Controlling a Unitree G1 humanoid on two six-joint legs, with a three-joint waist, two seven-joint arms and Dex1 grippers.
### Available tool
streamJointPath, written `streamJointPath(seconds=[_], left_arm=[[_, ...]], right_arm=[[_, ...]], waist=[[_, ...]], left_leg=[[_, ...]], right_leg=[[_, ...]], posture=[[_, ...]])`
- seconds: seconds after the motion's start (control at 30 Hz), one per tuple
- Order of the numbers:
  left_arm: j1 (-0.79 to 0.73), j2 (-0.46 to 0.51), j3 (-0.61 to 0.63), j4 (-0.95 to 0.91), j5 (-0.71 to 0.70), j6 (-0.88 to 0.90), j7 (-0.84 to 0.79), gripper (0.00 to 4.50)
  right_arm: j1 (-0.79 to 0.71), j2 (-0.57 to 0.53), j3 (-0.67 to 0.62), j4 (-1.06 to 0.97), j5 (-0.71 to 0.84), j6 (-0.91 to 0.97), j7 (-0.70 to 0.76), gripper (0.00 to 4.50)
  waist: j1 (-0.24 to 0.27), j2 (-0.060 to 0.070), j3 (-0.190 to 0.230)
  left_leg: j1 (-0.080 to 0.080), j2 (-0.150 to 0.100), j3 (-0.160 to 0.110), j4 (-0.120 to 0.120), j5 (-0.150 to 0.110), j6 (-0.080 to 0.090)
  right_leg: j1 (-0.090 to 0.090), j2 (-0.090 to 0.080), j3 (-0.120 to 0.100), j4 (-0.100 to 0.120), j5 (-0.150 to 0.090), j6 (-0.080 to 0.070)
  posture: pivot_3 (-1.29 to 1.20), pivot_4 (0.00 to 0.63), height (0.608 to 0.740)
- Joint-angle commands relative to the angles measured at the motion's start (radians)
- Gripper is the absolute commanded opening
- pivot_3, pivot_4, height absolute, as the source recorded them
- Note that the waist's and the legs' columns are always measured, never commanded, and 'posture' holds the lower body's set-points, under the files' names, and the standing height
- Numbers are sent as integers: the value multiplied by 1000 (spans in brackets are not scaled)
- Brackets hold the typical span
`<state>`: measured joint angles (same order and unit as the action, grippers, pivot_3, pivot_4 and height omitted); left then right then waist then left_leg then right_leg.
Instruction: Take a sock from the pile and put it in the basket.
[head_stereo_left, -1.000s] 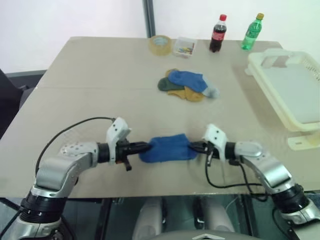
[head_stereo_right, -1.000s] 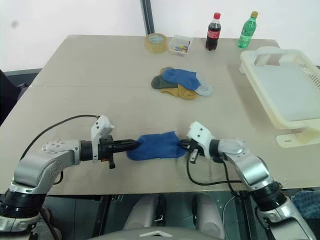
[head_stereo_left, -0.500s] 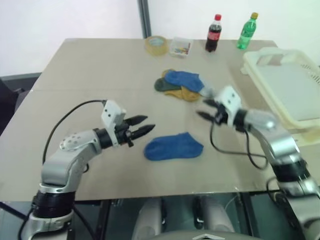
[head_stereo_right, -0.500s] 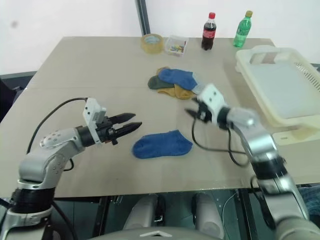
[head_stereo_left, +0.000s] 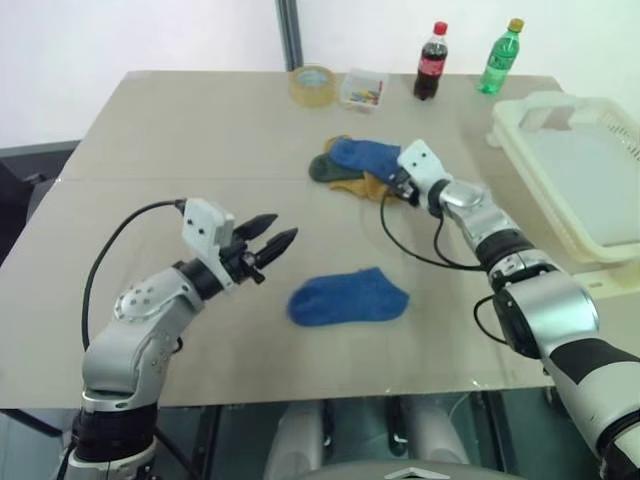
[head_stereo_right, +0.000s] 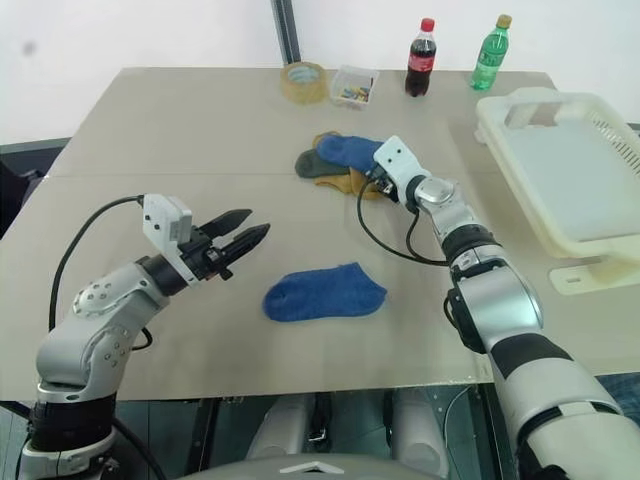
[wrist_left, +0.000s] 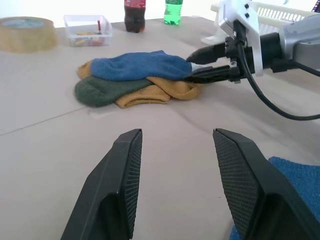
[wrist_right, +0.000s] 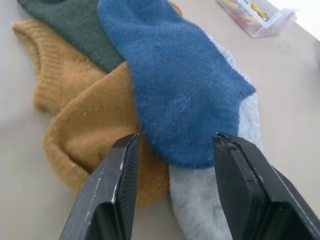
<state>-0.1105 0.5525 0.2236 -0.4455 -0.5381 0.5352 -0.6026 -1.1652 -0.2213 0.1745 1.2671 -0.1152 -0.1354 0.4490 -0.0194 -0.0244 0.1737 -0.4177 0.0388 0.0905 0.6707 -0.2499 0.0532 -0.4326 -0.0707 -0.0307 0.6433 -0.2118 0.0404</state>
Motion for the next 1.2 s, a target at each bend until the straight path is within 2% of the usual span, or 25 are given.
streamJointPath(seconds=[0.03,0.1,0.13,0.17,0.2,0.23,0.27,0.33,0.53,0.67,0.73,0.8,0.83,0.9,1.03,1.1,1.2], left_arm=[[11,-1,23,-70,-17,-2,26,2391],[16,2,27,-78,-21,3,36,2391],[17,4,28,-80,-23,4,38,2430],[18,7,30,-81,-23,5,41,2430],[18,10,32,-79,-23,6,42,2430],[17,13,34,-75,-23,5,43,2430],[15,15,36,-71,-23,6,45,2430],[14,19,35,-69,-20,5,48,2430],[21,21,35,-68,-10,1,61,2430],[8,15,23,-52,4,-1,80,2430],[-35,8,5,-6,38,14,120,2430],[-100,-5,-25,56,67,25,148,2430],[-149,-16,-53,101,97,8,156,2430],[-255,-42,-111,206,147,-1,170,2430],[-544,-96,-261,564,316,-13,198,2430],[-678,-128,-318,779,378,-79,168,2430],[-880,-204,-369,1144,458,-251,124,2430]], right_arm=[[-38,10,-25,16,-14,-30,-28,2347],[-43,20,-29,27,-20,-34,-43,2347],[-45,25,-33,31,-22,-34,-48,1959],[-48,31,-38,35,-23,-33,-54,1772],[-51,37,-42,39,-26,-33,-62,1254],[-53,44,-47,43,-26,-31,-71,1136],[-55,53,-57,48,-23,-27,-85,375],[-57,65,-69,54,-24,-23,-100,121],[-54,74,-87,62,-40,-33,-156,121],[-43,60,-115,42,-14,-56,-97,121],[-19,47,-131,4,9,-84,-34,650],[22,31,-138,-65,30,-110,33,1364],[63,23,-147,-141,55,-104,69,1950],[176,2,-155,-366,108,-53,141,2806],[504,-72,-153,-1045,221,241,219,2806],[630,-119,-157,-1279,236,362,214,2806],[758,-178,-168,-1494,210,487,167,2806]], waist=[[0,0,0],[-2,0,0],[-4,0,0],[-5,0,0],[-7,0,0],[-10,0,0],[-11,0,0],[-18,0,0],[-20,0,0],[-21,0,0],[-18,0,0],[-14,0,0],[-12,0,0],[4,0,0],[25,1,0],[33,2,0],[31,2,0]], left_leg=[[0,0,0,0,0,0],[1,0,0,0,1,-2],[1,0,-1,0,1,-2],[1,0,-1,0,2,-3],[2,0,-1,0,2,-3],[2,0,-1,0,2,-3],[2,0,-2,0,2,-3],[2,0,-1,0,2,-3],[1,0,-2,0,2,-3],[1,0,-2,0,2,-3],[1,0,-2,0,2,-3],[1,0,-3,0,2,-3],[1,0,-3,0,2,-3],[2,0,-4,0,2,-3],[-1,-1,-6,1,2,-3],[-5,-2,-6,3,2,-3],[-6,-3,-1,4,2,-3]], right_leg=[[0,0,0,1,0,0],[0,0,0,2,0,0],[0,0,0,2,0,-1],[0,1,0,3,1,-1],[0,1,0,3,1,-1],[0,1,0,3,1,-1],[0,1,0,4,1,-1],[0,1,0,4,1,-1],[0,0,0,3,1,-1],[0,0,0,3,1,-1],[0,0,-1,3,1,-1],[0,1,-1,3,1,-1],[1,1,-2,3,1,-1],[2,0,-3,3,1,-1],[3,0,-6,3,1,-1],[1,0,-8,2,1,-1],[0,2,-8,-1,1,0]], posture=[[0,150,740],[0,150,740],[0,150,740],[0,150,740],[0,150,740],[0,150,740],[0,150,740],[0,150,740],[0,150,740],[0,150,740],[0,150,740],[0,150,740],[0,150,740],[0,150,740],[0,150,740],[0,150,740],[0,150,740]])
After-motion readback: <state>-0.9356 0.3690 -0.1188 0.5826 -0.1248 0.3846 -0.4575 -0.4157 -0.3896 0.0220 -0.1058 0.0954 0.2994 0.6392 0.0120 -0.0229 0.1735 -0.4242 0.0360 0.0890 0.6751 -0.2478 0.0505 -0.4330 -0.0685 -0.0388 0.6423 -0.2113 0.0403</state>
